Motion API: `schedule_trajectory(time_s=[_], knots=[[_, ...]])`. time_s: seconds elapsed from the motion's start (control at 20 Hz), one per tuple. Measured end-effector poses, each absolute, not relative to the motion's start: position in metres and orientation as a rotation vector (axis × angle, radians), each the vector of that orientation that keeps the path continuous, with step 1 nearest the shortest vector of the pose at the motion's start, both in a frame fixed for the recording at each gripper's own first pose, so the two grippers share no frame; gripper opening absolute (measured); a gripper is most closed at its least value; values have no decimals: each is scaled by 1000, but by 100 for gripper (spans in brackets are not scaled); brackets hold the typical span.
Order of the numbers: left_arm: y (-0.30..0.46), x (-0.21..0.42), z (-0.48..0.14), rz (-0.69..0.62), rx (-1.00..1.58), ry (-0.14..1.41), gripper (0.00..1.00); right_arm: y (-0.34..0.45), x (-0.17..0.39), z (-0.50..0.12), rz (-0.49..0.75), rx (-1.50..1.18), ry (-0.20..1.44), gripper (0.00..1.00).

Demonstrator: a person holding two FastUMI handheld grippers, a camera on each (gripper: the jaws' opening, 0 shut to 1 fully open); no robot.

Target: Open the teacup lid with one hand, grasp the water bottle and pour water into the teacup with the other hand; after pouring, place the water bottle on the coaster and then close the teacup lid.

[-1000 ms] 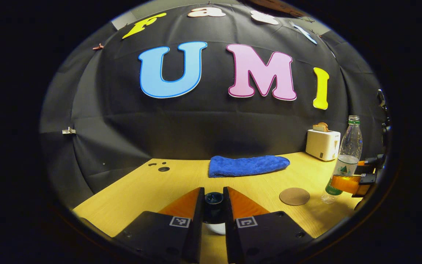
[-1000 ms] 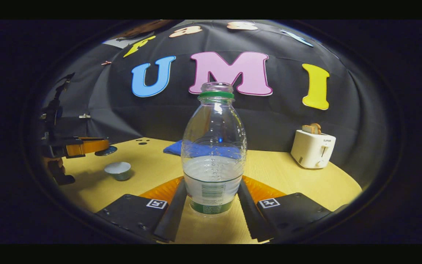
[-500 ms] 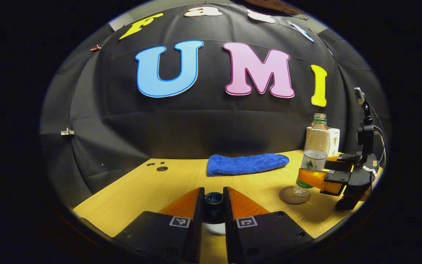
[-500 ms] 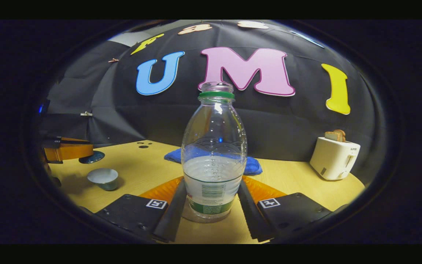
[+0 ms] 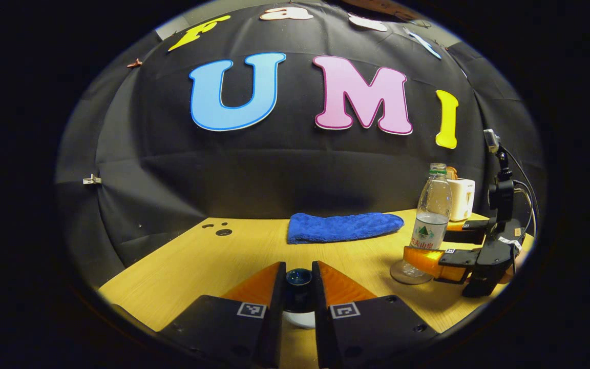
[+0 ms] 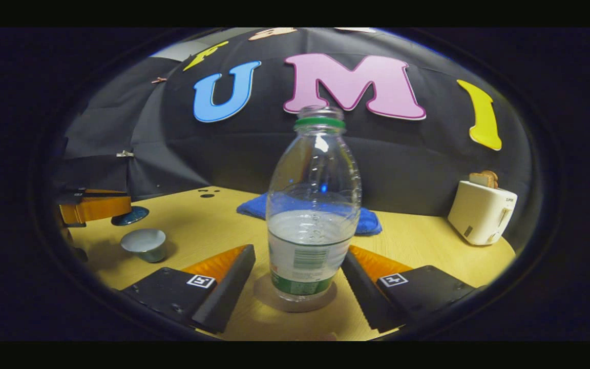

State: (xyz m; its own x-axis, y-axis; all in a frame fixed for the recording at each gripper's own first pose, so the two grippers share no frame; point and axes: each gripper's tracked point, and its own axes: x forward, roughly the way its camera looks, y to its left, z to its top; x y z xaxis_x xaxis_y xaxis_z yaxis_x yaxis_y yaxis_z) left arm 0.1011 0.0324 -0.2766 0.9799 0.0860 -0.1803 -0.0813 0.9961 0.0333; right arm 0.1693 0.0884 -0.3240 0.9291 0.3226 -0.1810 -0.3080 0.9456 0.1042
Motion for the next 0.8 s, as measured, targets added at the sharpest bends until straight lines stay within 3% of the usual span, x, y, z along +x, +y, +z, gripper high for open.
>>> schedule_trajectory(time_s=[0.15,0.55,0.8], knots=[[30,104,-280,79,21,191,31,88,160,-333,328,91,252,99],[23,107,-306,61,-11,252,27,63,117,-342,294,104,315,99],[17,105,-320,47,-7,286,35,55,103,-337,270,139,320,99]])
